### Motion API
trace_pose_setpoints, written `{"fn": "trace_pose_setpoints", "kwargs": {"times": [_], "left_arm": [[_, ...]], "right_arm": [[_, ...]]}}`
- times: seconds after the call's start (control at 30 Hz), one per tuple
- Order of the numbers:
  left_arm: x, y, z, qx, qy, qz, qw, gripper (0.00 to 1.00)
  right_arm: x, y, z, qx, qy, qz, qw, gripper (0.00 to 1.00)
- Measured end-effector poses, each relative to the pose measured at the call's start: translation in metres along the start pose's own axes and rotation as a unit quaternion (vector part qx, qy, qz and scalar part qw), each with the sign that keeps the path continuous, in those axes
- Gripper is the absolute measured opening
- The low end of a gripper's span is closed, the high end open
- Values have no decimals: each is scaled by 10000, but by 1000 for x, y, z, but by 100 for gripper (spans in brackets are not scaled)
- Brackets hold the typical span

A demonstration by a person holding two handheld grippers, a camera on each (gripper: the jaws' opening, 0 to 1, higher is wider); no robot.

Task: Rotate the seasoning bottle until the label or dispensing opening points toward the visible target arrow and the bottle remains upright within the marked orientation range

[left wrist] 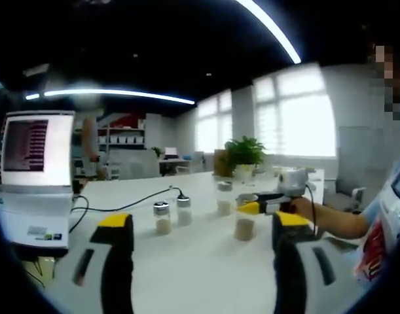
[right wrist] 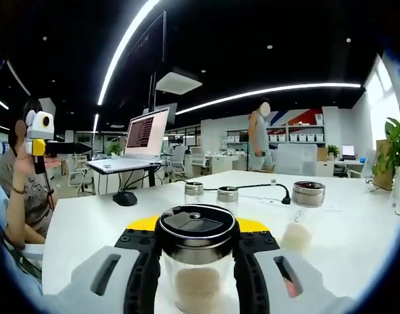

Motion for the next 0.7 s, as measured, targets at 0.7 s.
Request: {"fn": "trace_pose_setpoints", "kwargs": {"times": [0.7], "left_arm": [[1, -3, -3, 15, 36, -51, 10000, 92]], "right_arm": [[1, -2, -3, 208, 34, 548, 9983, 41]]}}
Point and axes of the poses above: the point that each gripper's makers call its tool centre point, and the gripper's own axes: y roughly backward along the fingers, x roughly to its left, z roughly out of its top, the point moved 1 cm from there along y, roughly backward along the fingers, and after that the axes turned 10 degrees about -y, right-handed, at the moved point
